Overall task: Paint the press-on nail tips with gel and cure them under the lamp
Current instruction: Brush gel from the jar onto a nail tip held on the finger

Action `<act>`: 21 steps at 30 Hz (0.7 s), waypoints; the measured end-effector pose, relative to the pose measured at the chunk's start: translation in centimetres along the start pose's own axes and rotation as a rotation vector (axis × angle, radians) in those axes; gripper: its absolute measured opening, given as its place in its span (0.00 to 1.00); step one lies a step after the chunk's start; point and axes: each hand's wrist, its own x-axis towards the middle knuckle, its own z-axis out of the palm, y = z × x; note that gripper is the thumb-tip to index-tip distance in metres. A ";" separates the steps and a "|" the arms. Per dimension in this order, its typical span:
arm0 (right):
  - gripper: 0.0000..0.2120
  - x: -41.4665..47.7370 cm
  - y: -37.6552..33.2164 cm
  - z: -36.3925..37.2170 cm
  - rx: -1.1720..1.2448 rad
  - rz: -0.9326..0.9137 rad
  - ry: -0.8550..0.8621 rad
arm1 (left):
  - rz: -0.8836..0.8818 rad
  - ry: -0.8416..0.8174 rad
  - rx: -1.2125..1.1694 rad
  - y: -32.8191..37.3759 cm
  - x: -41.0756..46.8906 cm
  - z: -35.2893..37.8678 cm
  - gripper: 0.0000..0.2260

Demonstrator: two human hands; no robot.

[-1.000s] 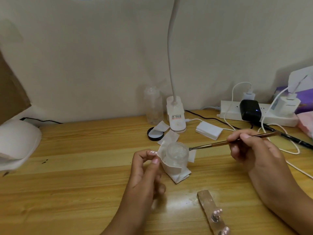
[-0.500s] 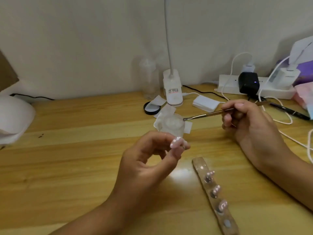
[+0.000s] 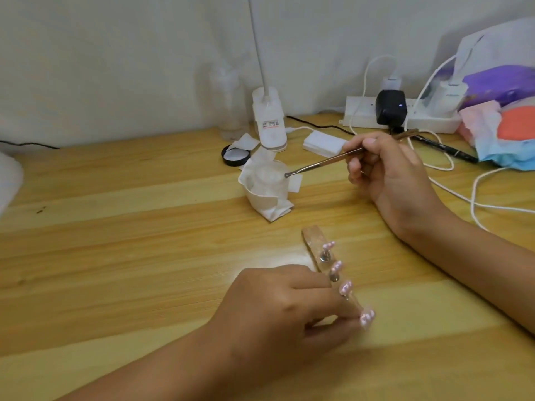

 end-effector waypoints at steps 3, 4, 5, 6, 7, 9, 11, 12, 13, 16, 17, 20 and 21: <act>0.19 0.0 0.1 0.0 -0.004 -0.003 0.011 | -0.017 -0.029 -0.004 -0.7 -0.3 -0.1 0.06; 0.19 0.0 0.2 -0.1 -0.004 -0.004 0.016 | -0.028 -0.050 -0.011 -0.9 -0.4 -0.2 0.05; 0.18 0.0 0.2 -0.1 -0.001 -0.005 0.021 | -0.044 -0.071 -0.016 -1.1 -0.5 -0.4 0.05; 0.18 0.0 0.2 -0.1 0.003 -0.007 0.025 | -0.066 -0.084 -0.018 -1.2 -0.6 -0.6 0.04; 0.18 0.0 0.1 -0.1 0.009 -0.008 0.027 | -0.100 -0.090 -0.015 -1.4 -0.6 -0.9 0.04; 0.18 -0.1 -0.1 0.0 0.020 -0.007 0.033 | -0.218 -0.078 -0.011 -1.8 -0.3 -1.4 0.04; 0.18 -0.1 -0.1 0.0 0.030 -0.010 0.038 | -0.339 -0.042 -0.029 -2.3 0.3 -1.7 0.03; 0.17 -0.1 -0.1 0.0 0.035 -0.012 0.042 | -0.389 -0.031 -0.067 -2.5 0.5 -1.7 0.02; 0.17 -0.1 0.0 -0.1 0.036 -0.015 0.048 | -0.434 -0.026 -0.125 -2.6 0.8 -1.7 0.02; 0.18 0.0 0.3 -0.4 0.016 -0.032 0.060 | -0.492 -0.063 -0.244 -2.5 1.3 -1.3 0.08; 0.18 0.0 0.4 -0.5 0.011 -0.036 0.056 | -0.484 -0.081 -0.236 -2.5 1.5 -1.2 0.08; 0.17 0.2 0.5 -0.5 -0.018 -0.025 0.017 | -0.477 -0.113 -0.188 -2.6 1.9 -1.1 0.06; 0.16 0.2 0.6 -0.5 -0.030 -0.018 0.005 | -0.486 -0.117 -0.184 -2.7 2.1 -1.2 0.06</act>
